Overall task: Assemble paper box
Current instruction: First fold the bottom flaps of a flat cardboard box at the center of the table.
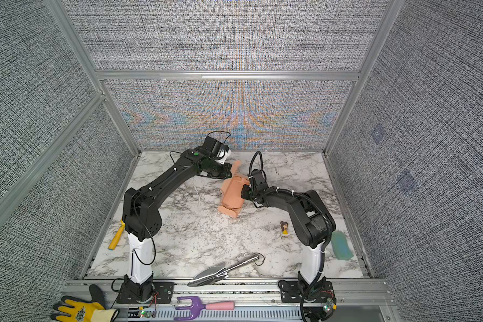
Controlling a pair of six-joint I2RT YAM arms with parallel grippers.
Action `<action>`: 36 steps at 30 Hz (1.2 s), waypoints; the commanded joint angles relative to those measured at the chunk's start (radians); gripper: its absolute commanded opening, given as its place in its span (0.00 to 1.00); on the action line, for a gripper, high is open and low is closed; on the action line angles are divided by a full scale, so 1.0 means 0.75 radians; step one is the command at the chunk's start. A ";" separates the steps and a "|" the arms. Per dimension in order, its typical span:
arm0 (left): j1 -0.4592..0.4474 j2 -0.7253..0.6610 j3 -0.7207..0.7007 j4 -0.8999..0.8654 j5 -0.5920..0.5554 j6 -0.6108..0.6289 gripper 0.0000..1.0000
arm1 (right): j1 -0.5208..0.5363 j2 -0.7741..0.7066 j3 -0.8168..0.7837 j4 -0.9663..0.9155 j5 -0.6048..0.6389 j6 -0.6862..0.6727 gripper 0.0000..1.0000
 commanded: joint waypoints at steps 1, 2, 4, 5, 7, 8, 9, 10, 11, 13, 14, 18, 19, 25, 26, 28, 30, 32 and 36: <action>0.001 -0.010 -0.013 0.052 0.032 -0.003 0.00 | 0.006 0.003 0.017 -0.030 0.038 0.022 0.31; 0.002 -0.008 -0.016 0.057 0.035 -0.003 0.00 | 0.008 0.008 0.025 -0.040 0.042 0.022 0.28; 0.000 -0.008 -0.023 0.065 0.044 -0.004 0.00 | 0.011 0.016 0.037 -0.055 0.050 0.026 0.25; 0.001 -0.007 -0.031 0.075 0.047 -0.008 0.00 | 0.013 0.017 0.041 -0.061 0.052 0.025 0.25; 0.002 -0.011 -0.045 0.091 0.057 -0.011 0.00 | 0.015 0.019 0.043 -0.062 0.062 0.029 0.23; 0.002 -0.011 -0.056 0.101 0.061 -0.012 0.01 | 0.018 0.020 0.045 -0.064 0.067 0.030 0.22; 0.002 -0.012 -0.061 0.105 0.063 -0.012 0.01 | 0.019 0.021 0.047 -0.066 0.069 0.029 0.21; 0.002 -0.015 -0.069 0.112 0.067 -0.012 0.01 | 0.019 0.026 0.051 -0.070 0.071 0.028 0.21; 0.002 -0.015 -0.074 0.117 0.069 -0.012 0.02 | 0.020 0.027 0.053 -0.072 0.074 0.028 0.20; 0.002 -0.014 -0.083 0.122 0.075 -0.012 0.04 | 0.021 0.031 0.053 -0.068 0.075 0.032 0.17; 0.002 -0.016 -0.087 0.124 0.077 -0.012 0.05 | 0.022 0.035 0.055 -0.072 0.075 0.031 0.17; 0.002 -0.026 -0.097 0.133 0.075 -0.011 0.15 | 0.022 0.042 0.057 -0.070 0.075 0.031 0.13; 0.004 -0.028 -0.100 0.135 0.073 -0.008 0.17 | 0.022 0.043 0.059 -0.070 0.075 0.030 0.12; 0.014 -0.050 -0.144 0.180 0.107 -0.013 0.31 | 0.022 0.051 0.073 -0.071 0.077 0.023 0.10; 0.018 -0.057 -0.155 0.194 0.118 -0.016 0.35 | 0.022 0.050 0.076 -0.071 0.075 0.021 0.09; 0.027 -0.068 -0.179 0.217 0.142 -0.020 0.39 | 0.022 0.054 0.080 -0.072 0.072 0.017 0.09; 0.041 -0.081 -0.210 0.244 0.176 -0.024 0.43 | 0.022 0.056 0.080 -0.070 0.071 0.014 0.09; 0.055 -0.098 -0.251 0.282 0.202 -0.028 0.45 | 0.021 0.058 0.080 -0.068 0.067 0.013 0.08; 0.073 -0.118 -0.333 0.350 0.247 -0.047 0.48 | 0.022 0.064 0.086 -0.065 0.064 0.008 0.06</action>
